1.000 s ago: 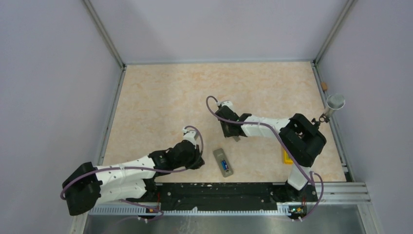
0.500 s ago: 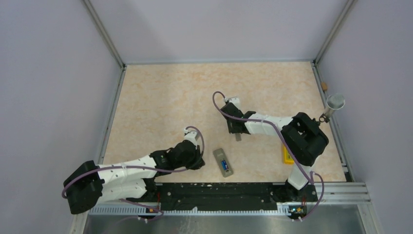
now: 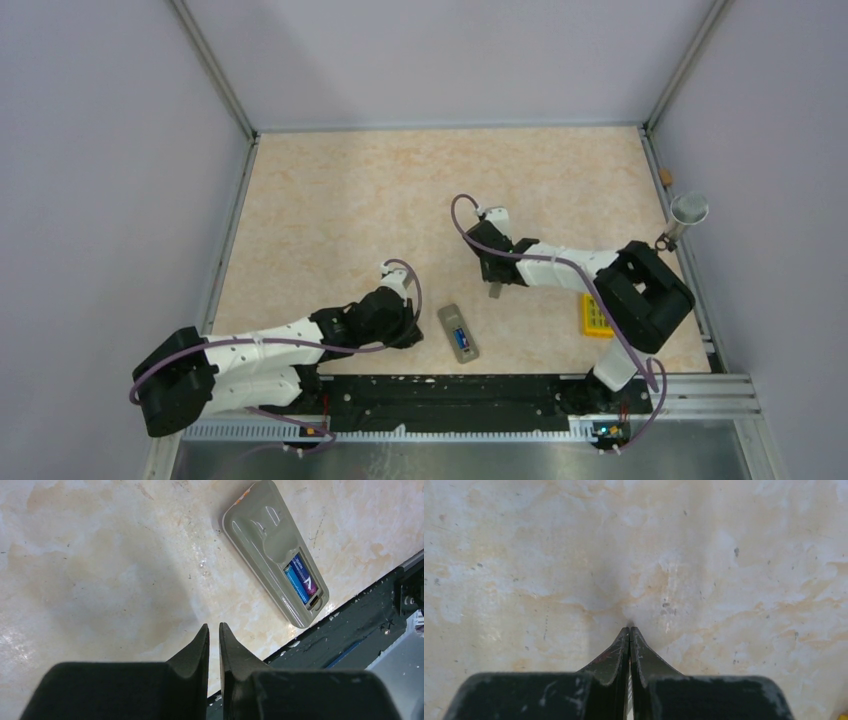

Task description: Load the batteries into the remote control

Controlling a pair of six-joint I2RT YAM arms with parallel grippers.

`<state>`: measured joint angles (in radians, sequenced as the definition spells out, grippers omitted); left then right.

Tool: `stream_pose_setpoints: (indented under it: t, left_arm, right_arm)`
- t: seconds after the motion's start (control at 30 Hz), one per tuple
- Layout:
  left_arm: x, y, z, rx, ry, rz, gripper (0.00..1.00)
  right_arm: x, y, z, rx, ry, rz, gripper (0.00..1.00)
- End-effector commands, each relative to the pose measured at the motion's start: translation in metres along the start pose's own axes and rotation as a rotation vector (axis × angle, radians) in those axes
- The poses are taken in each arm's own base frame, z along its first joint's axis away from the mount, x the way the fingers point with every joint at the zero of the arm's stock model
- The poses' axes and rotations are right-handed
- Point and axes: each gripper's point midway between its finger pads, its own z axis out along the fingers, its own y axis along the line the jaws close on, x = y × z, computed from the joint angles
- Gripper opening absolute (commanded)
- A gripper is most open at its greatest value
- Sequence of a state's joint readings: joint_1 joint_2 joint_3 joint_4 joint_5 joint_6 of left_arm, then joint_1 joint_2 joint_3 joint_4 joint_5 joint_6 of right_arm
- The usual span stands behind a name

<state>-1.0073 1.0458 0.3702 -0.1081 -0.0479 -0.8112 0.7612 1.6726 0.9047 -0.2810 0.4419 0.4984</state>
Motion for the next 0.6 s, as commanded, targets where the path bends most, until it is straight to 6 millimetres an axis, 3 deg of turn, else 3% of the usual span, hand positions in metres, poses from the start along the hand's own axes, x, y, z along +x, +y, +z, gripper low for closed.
stream_pose_setpoints:
  t: [0.0,0.57]
  left_arm:
    - [-0.013,-0.017,-0.001,0.06,-0.034,0.0,0.12]
    - [-0.01,-0.018,-0.002,0.085,-0.034,-0.005,0.12]
  right_arm:
    - [0.032,-0.028,-0.005,0.078,0.086,-0.004,0.0]
    - [0.074,-0.031,-0.036,-0.045,0.155,0.117,0.0]
